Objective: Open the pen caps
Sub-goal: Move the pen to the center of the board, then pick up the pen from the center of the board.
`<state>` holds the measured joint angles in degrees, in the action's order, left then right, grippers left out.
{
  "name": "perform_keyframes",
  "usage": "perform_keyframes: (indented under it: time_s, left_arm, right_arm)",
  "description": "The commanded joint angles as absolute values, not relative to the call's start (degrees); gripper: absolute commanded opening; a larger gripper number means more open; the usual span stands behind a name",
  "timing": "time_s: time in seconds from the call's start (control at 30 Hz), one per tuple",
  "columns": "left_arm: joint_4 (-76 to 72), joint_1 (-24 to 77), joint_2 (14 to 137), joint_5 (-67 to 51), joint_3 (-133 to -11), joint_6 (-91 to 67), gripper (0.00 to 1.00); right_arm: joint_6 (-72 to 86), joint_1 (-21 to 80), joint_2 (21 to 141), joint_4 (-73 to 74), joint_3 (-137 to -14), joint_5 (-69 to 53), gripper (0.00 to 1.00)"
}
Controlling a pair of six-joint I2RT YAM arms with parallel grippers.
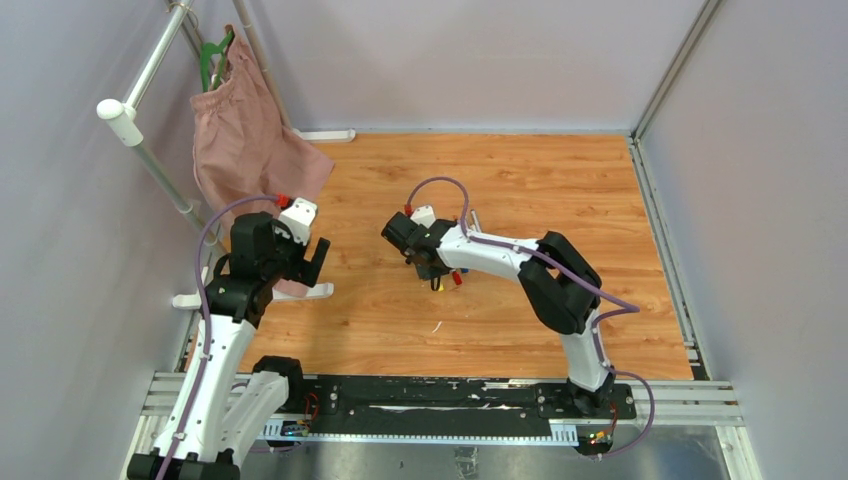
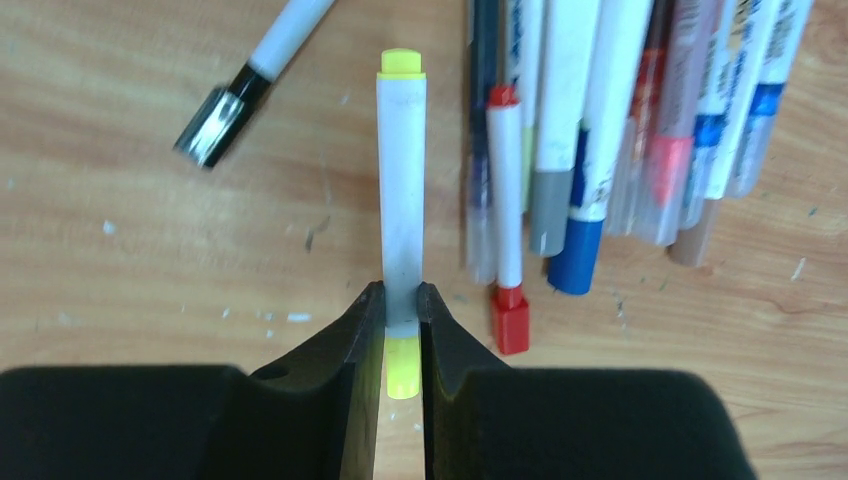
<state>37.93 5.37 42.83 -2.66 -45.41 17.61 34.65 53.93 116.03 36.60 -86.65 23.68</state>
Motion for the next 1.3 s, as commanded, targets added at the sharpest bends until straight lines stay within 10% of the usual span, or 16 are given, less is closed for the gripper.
perform_keyframes:
  time_s: [0.0, 0.33, 0.93, 1.27]
  left_arm:
    - [38.9, 5.0, 42.0, -4.0, -45.4, 18.4, 1.0]
    - [39.7, 5.0, 41.3, -4.5, -46.1, 18.7, 1.0]
    - [40.9, 5.0, 40.0, -7.9, -46.5, 19.4, 1.0]
    - [41.6, 5.0, 40.3, -13.6, -46.9, 19.8, 1.0]
  right_arm:
    - [32.9, 55.9, 113.2, 36.2, -83.2, 19.7, 0.12]
    - [33.1, 55.7, 114.8, 34.7, -81.5, 14.6, 0.38]
    - [29.8, 49.5, 120.5, 34.4, -86.7, 9.0, 0.38]
    - [31.4, 49.3, 119.5, 35.4, -88.4, 9.9, 0.0]
